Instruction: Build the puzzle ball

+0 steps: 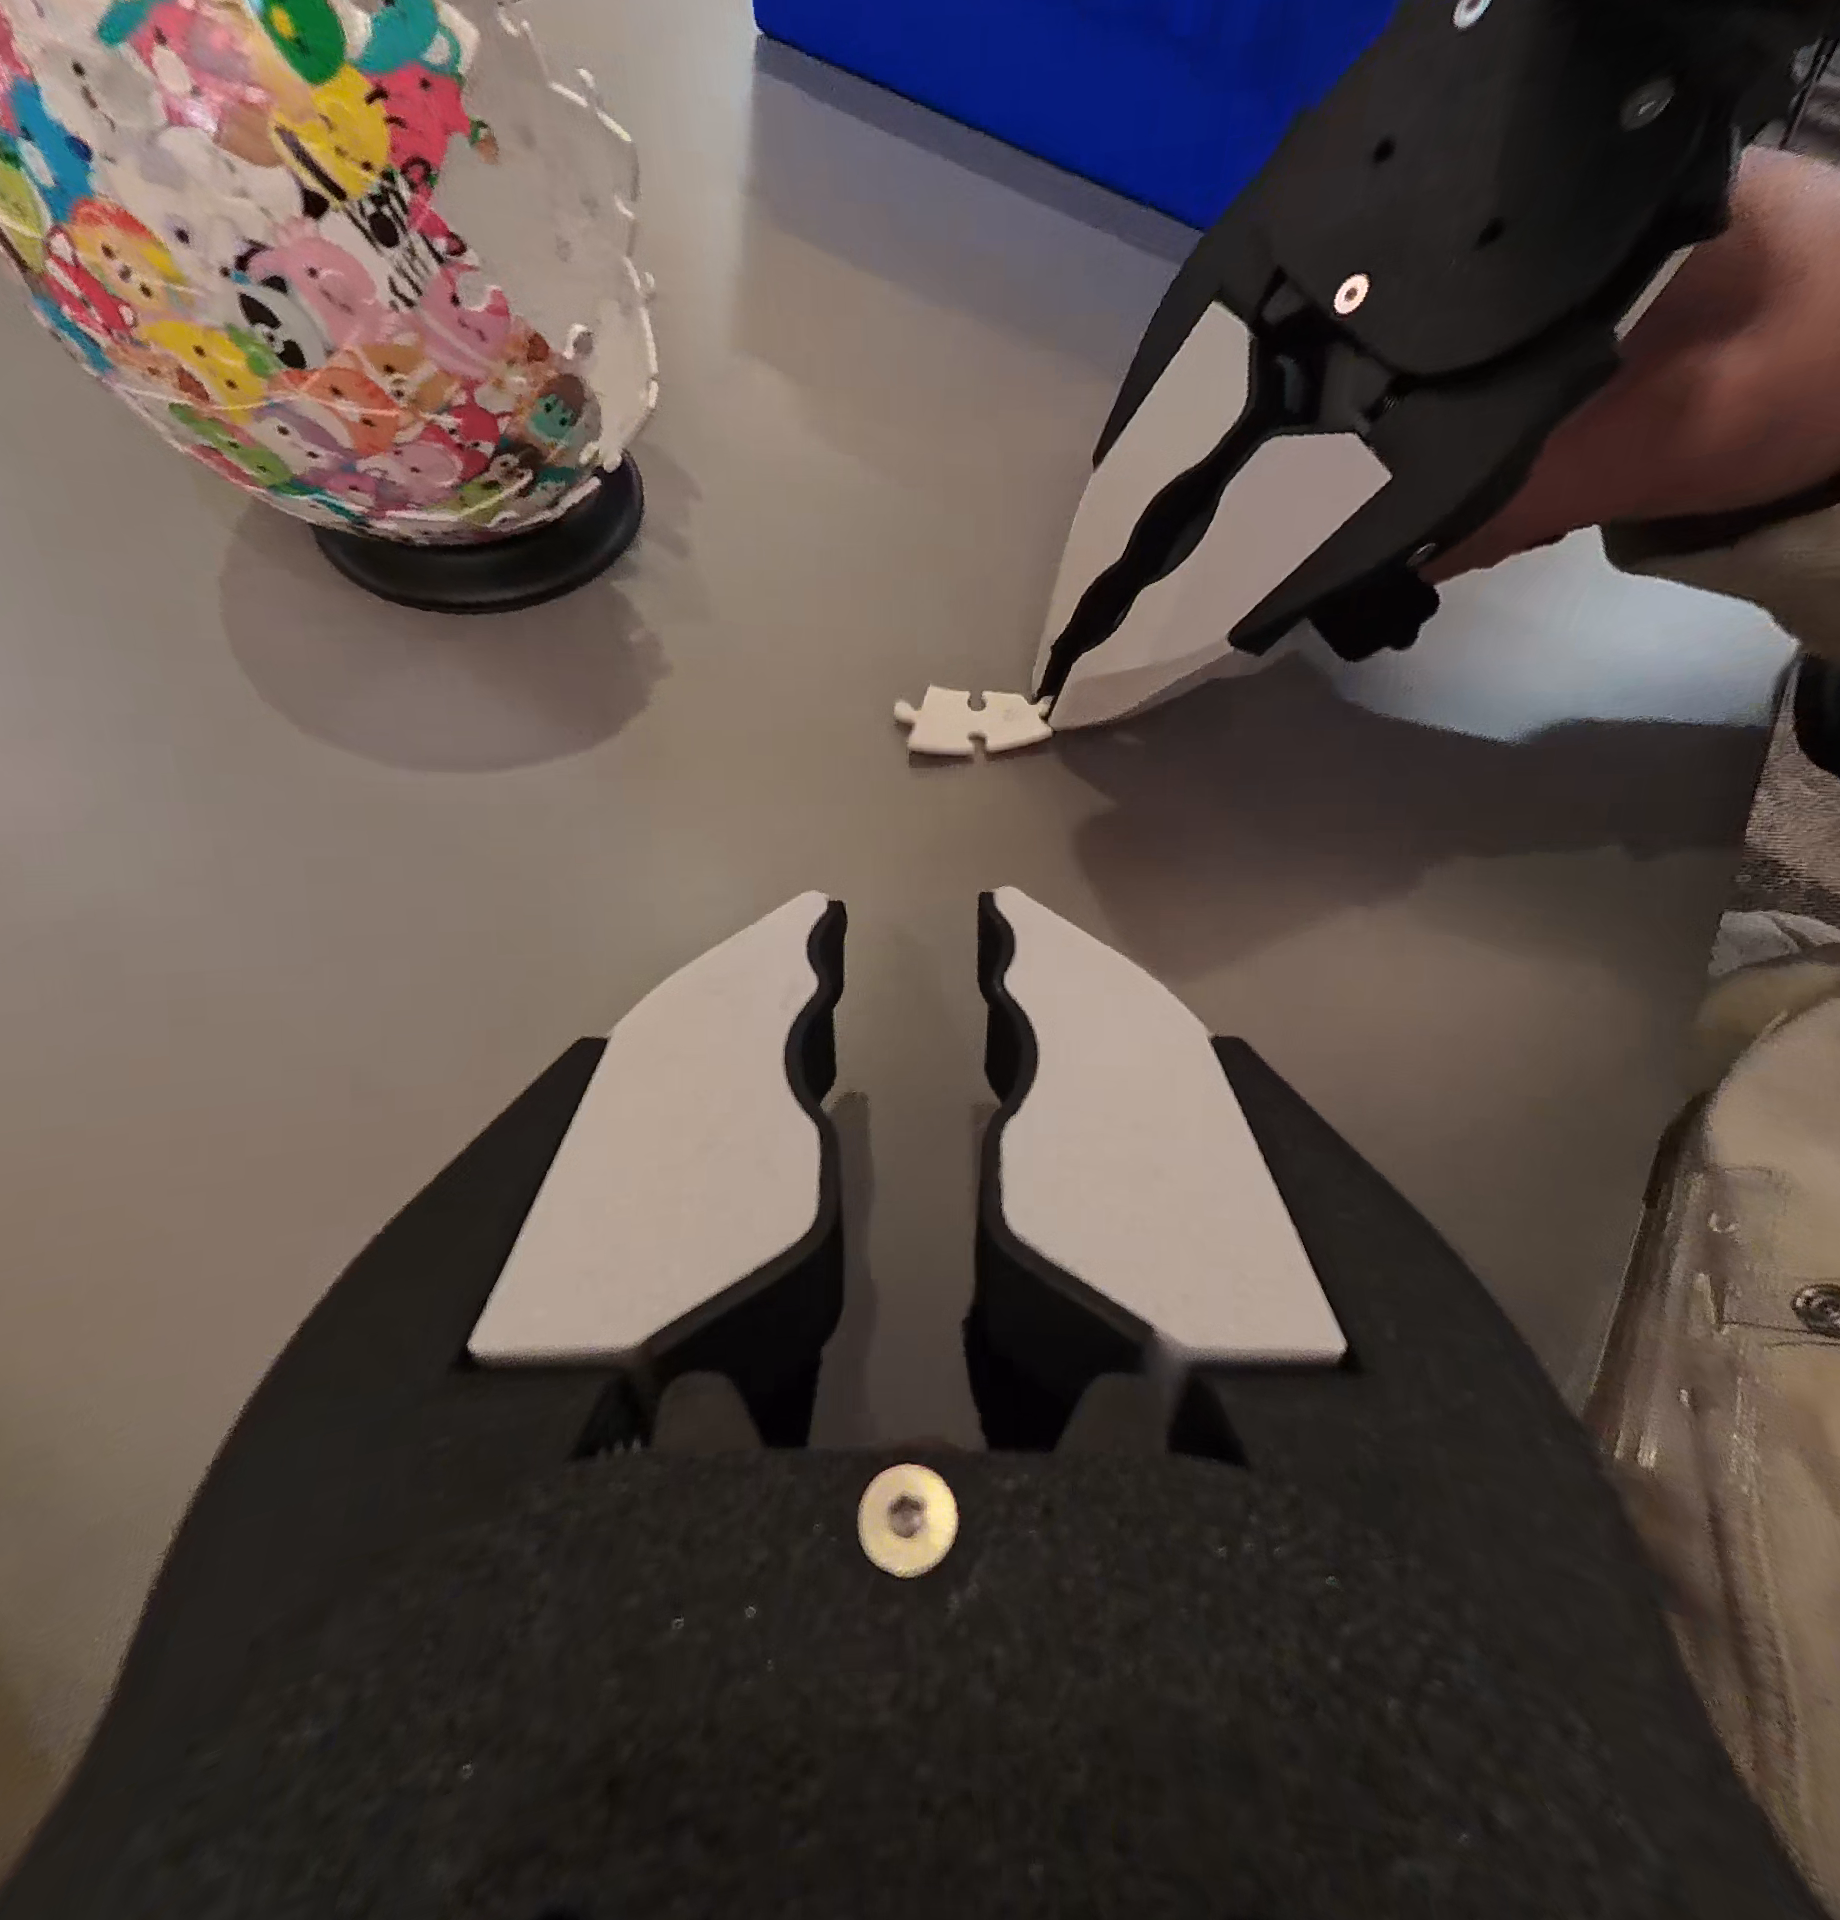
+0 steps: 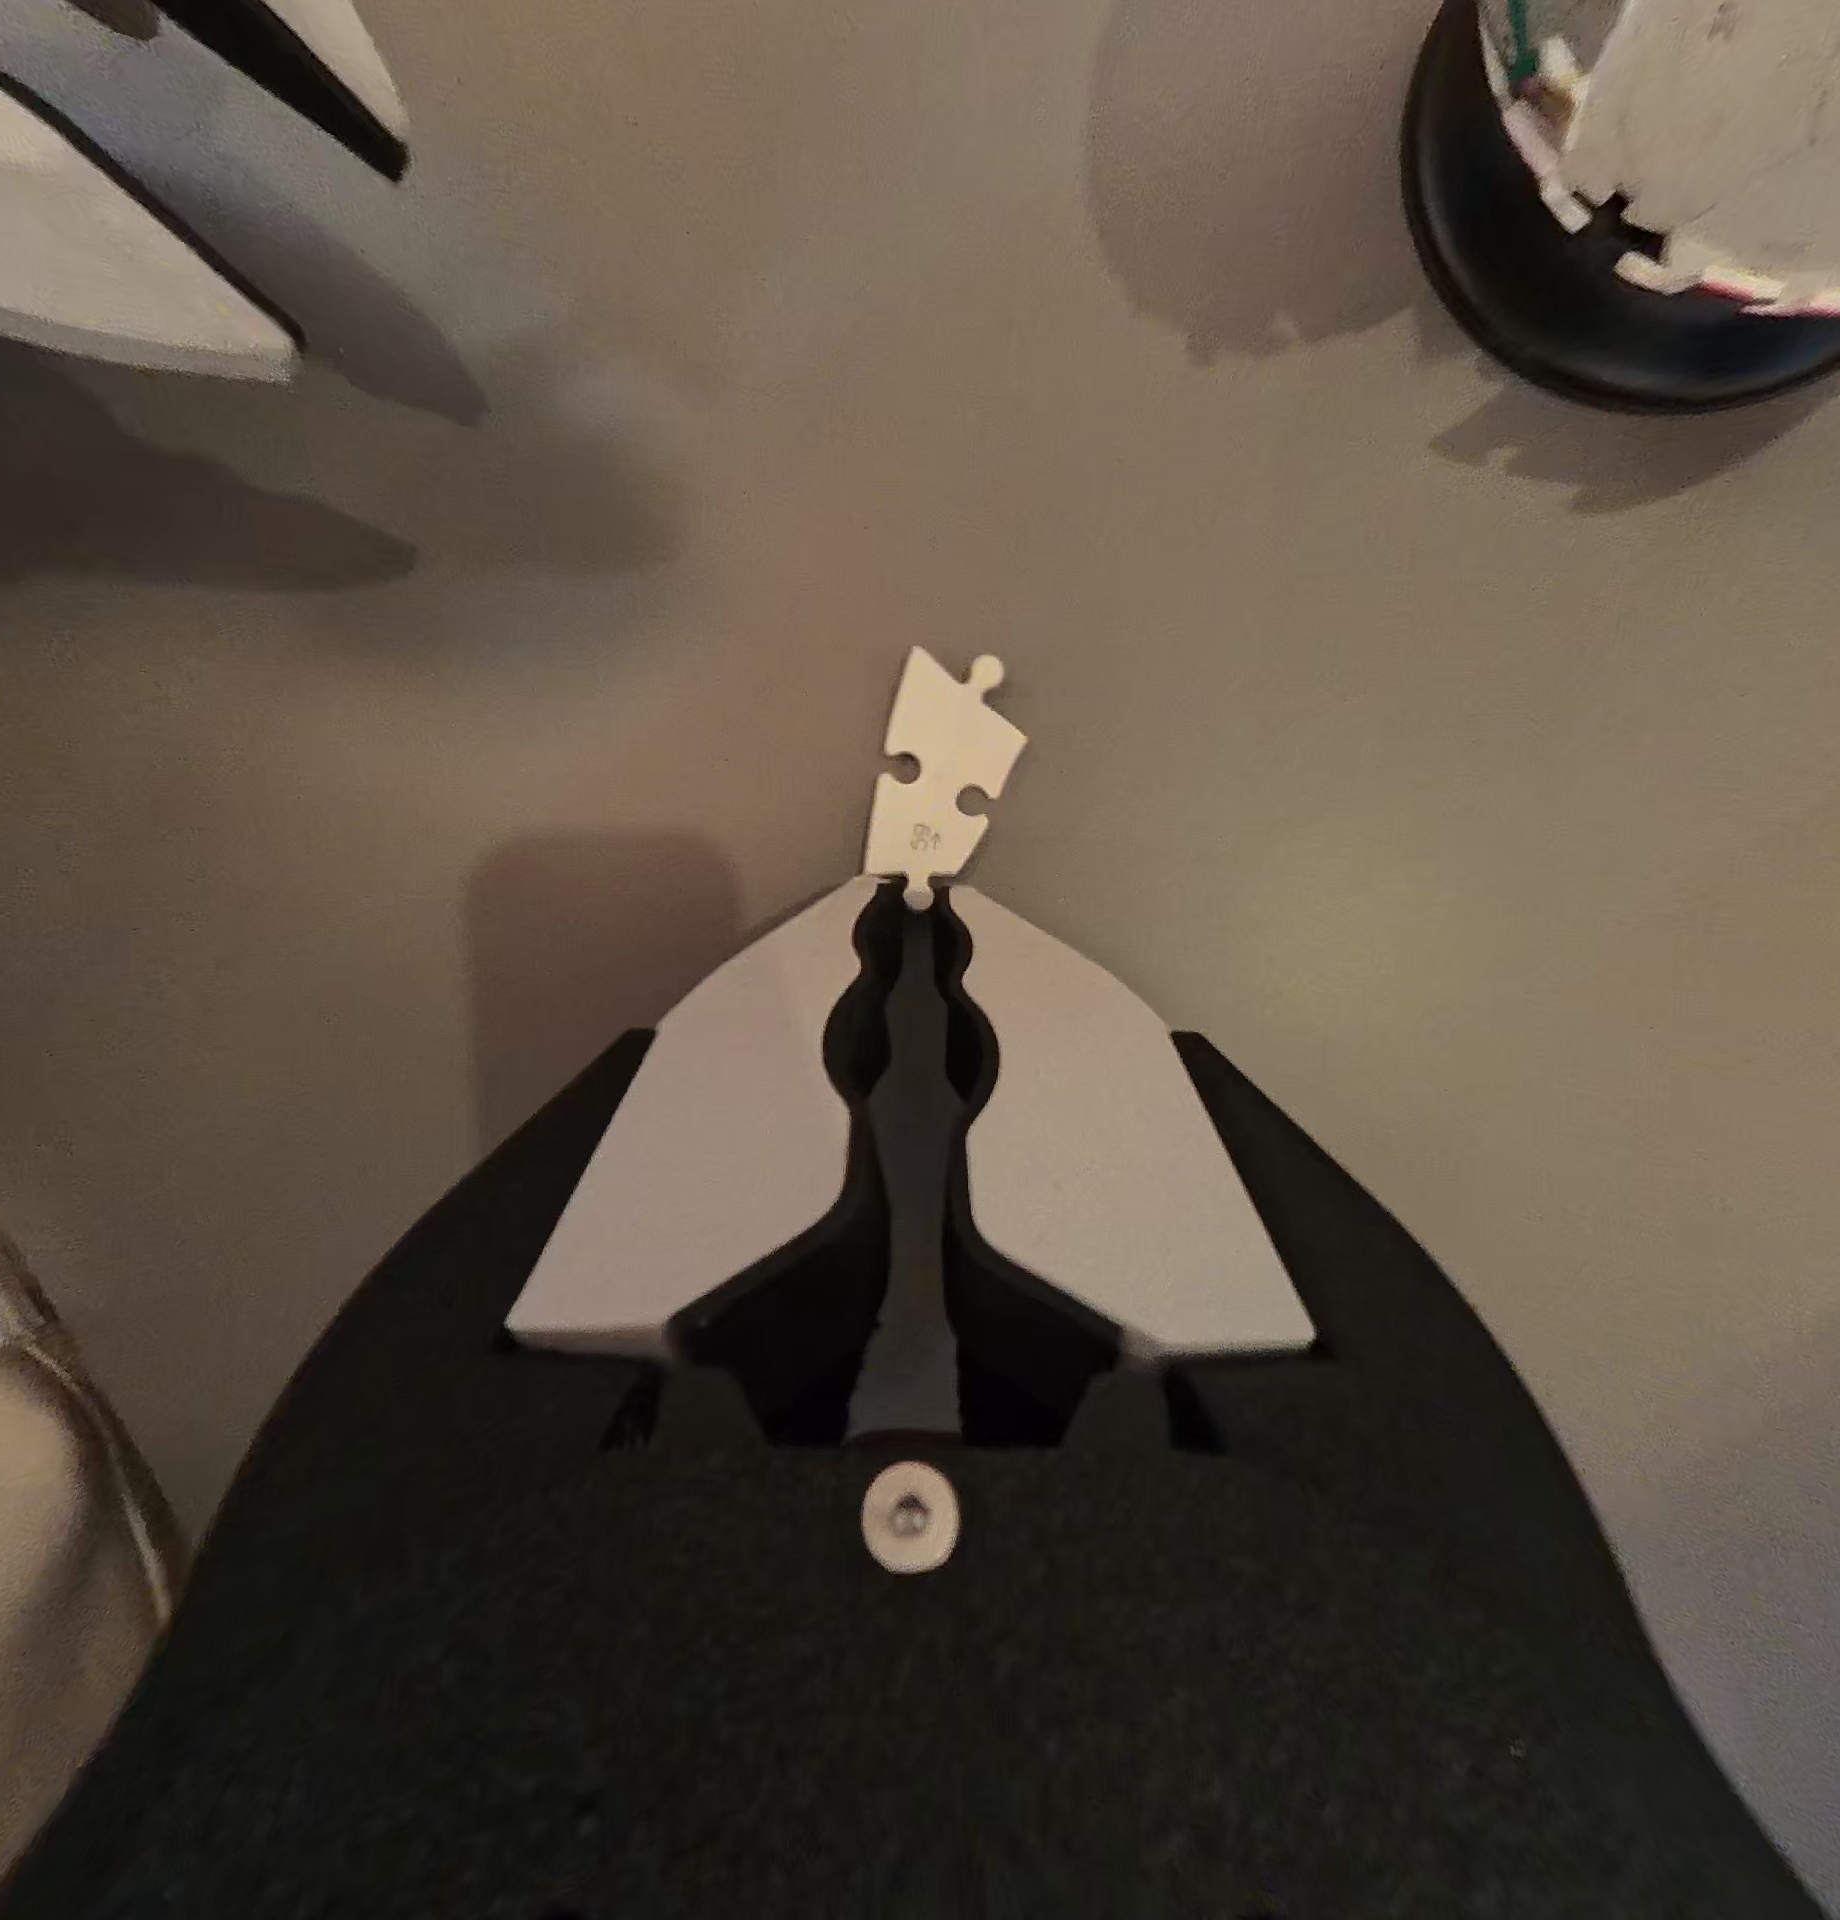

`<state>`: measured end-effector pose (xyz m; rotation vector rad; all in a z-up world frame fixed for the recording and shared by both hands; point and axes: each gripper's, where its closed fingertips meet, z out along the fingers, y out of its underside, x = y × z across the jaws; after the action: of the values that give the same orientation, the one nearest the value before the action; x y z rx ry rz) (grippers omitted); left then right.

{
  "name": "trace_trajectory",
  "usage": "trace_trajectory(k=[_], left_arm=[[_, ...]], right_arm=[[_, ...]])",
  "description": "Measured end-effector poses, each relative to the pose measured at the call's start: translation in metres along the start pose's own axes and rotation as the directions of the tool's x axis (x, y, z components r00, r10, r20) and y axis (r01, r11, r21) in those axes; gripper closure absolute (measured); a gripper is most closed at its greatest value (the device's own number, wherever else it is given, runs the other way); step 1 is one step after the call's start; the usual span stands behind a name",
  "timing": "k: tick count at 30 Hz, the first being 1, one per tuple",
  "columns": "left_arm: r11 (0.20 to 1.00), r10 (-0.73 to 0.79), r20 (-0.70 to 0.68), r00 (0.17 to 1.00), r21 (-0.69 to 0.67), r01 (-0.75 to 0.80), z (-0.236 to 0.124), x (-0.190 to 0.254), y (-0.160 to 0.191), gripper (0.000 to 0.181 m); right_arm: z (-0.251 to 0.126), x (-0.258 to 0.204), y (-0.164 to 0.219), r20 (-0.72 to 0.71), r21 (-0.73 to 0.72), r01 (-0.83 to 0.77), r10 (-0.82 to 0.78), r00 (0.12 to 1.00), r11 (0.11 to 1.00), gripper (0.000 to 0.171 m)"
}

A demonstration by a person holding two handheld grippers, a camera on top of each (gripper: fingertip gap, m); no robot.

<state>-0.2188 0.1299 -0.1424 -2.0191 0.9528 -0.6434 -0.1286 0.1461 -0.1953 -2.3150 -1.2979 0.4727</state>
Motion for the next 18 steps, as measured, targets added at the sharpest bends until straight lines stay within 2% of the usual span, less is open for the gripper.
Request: trace_trajectory(k=[2,4,7,15,18], left_arm=[[1.0,0.003,0.001,1.0,0.0,-0.003,-0.001,0.002,-0.001,0.157],[1.0,-0.003,-0.003,1.0,0.01,0.003,-0.003,0.003,-0.002,0.157],[1.0,-0.017,-0.002,1.0,0.015,0.017,-0.005,0.001,-0.002,0.158],[0.998,-0.047,-0.014,0.999,0.034,0.047,-0.011,-0.002,-0.004,0.159],[0.998,-0.045,-0.011,0.999,0.037,0.045,-0.012,-0.003,-0.004,0.159]], right_arm=[[-0.001,-0.002,-0.001,-0.005,0.013,-0.005,0.005,1.0,1.0,0.152],[-0.004,-0.008,0.0,0.012,0.013,0.017,-0.017,1.0,1.0,0.147],[-0.011,-0.007,0.001,0.013,0.027,0.051,-0.051,0.999,0.998,0.152],[0.002,-0.028,-0.008,0.128,0.03,0.01,-0.013,0.992,1.0,0.155],[-0.004,-0.036,-0.019,0.149,0.101,0.015,-0.03,0.988,0.995,0.156]])
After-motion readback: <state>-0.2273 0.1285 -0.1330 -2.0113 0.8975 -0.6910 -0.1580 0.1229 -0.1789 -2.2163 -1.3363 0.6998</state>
